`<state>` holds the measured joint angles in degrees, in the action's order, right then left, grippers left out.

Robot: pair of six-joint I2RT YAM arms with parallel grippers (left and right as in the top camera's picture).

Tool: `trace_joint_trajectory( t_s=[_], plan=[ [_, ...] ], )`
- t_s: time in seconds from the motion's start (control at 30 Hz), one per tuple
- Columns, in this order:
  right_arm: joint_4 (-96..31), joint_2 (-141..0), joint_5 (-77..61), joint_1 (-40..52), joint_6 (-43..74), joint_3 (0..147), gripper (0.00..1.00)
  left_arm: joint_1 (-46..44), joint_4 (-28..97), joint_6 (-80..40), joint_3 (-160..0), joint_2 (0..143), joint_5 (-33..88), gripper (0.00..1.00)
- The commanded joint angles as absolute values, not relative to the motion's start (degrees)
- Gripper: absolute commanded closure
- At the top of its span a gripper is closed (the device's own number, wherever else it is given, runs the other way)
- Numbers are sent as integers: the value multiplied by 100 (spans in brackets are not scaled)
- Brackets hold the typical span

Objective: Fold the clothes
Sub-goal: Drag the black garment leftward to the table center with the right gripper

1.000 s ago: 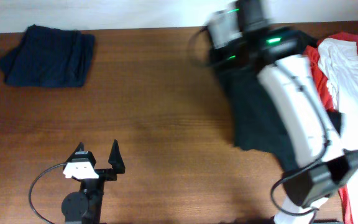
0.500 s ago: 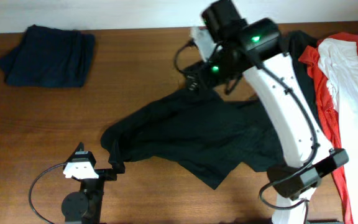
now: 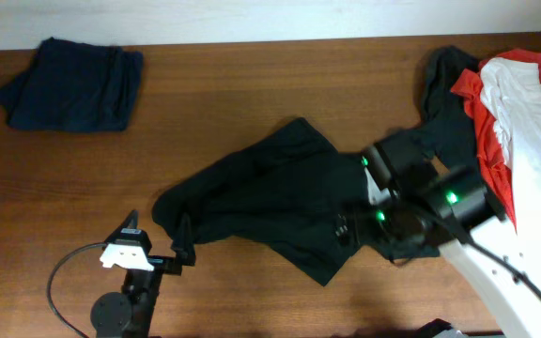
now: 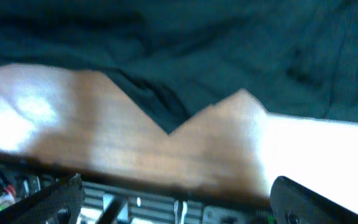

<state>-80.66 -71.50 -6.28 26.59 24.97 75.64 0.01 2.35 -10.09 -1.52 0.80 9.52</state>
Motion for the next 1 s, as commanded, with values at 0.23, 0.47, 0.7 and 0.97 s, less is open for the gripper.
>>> trace_joint_trajectory(
  t_s=[0.23, 0.47, 0.7, 0.97],
  plan=[
    [-7282, -6541, -1369, 2943, 2821, 6049, 1, -21, 4554, -21, -5594, 6202, 1313, 1],
    [-6936, -6606, -1374, 3308, 2950, 5808, 1, 1433, 5284, -1817, -6267, 8755, 1004, 1],
    [-6587, -6890, -1378, 3308, 2971, 5806, 1, 1695, 5470, -1863, -6261, 10377, 2082, 7],
    [-5358, -6908, -1125, 3308, 4252, 4438, 1, 1695, 5240, -1857, -6261, 11085, 2082, 96]
  ],
)
